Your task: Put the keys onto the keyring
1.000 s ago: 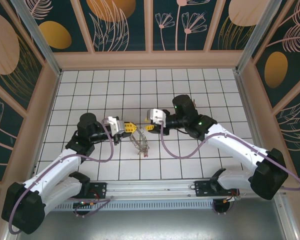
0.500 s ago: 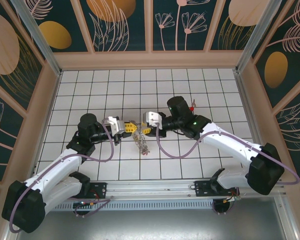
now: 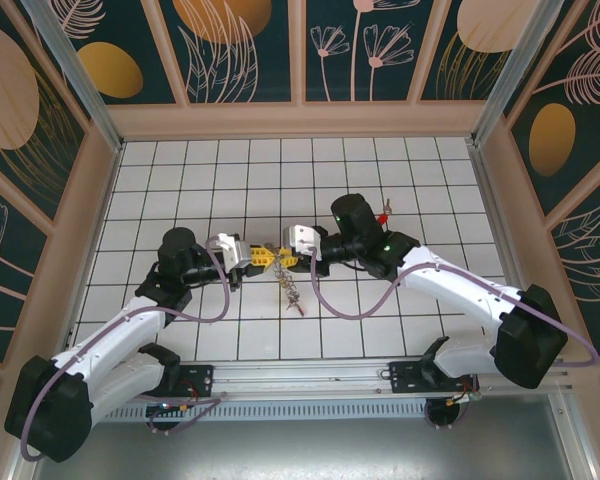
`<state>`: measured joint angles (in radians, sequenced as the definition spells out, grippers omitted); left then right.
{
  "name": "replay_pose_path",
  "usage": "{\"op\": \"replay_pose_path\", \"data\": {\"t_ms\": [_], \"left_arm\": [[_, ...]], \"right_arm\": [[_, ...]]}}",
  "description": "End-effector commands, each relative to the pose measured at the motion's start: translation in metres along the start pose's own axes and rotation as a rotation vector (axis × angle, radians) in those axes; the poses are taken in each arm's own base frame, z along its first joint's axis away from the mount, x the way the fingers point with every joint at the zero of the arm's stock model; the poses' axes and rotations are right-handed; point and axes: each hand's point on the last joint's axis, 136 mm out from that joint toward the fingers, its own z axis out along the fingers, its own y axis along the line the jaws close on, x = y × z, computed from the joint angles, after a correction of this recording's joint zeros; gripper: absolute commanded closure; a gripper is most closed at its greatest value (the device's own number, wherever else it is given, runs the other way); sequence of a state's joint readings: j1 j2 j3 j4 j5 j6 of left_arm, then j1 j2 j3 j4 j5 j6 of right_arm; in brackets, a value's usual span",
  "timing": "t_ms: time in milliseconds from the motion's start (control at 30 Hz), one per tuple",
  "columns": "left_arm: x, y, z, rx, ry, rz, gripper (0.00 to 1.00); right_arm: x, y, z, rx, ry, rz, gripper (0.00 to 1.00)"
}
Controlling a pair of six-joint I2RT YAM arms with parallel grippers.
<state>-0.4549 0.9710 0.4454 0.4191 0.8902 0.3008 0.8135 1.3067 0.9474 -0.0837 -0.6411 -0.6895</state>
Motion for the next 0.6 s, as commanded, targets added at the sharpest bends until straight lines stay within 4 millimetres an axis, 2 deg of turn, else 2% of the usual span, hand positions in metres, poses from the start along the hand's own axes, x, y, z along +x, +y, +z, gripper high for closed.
{"op": "replay_pose_path", "data": {"t_ms": [0, 67, 167, 200, 233, 267, 367, 567], "left_arm": [[-0.012, -0.003, 0.000, 0.022, -0.049, 0.042, 1.00], [-0.011, -0.004, 0.000, 0.022, -0.041, 0.032, 1.00], [0.002, -0.002, -0.001, 0.005, 0.037, 0.023, 0.99], [0.011, -0.003, -0.002, 0.006, 0.084, 0.016, 0.78], [0.015, -0.002, -0.003, 0.002, 0.121, 0.025, 0.67], [0.020, -0.003, -0.005, 0.007, 0.163, 0.026, 0.63], [0.022, 0.000, -0.007, -0.009, 0.208, 0.025, 0.62], [0.008, 0.003, 0.000, 0.009, 0.127, 0.004, 0.65]], "right_arm": [[-0.017, 0.001, 0.001, -0.018, -0.051, -0.026, 0.91], [-0.013, 0.000, 0.000, -0.008, -0.036, -0.029, 0.98], [-0.009, -0.004, -0.003, 0.024, 0.002, -0.045, 1.00], [-0.008, -0.006, -0.005, 0.037, 0.018, -0.055, 1.00], [-0.008, -0.008, -0.007, 0.050, 0.033, -0.063, 1.00], [-0.008, -0.011, -0.010, 0.066, 0.049, -0.071, 1.00], [-0.009, -0.014, -0.015, 0.085, 0.107, -0.106, 1.00], [-0.012, -0.015, -0.015, 0.086, 0.144, -0.143, 1.00]]}}
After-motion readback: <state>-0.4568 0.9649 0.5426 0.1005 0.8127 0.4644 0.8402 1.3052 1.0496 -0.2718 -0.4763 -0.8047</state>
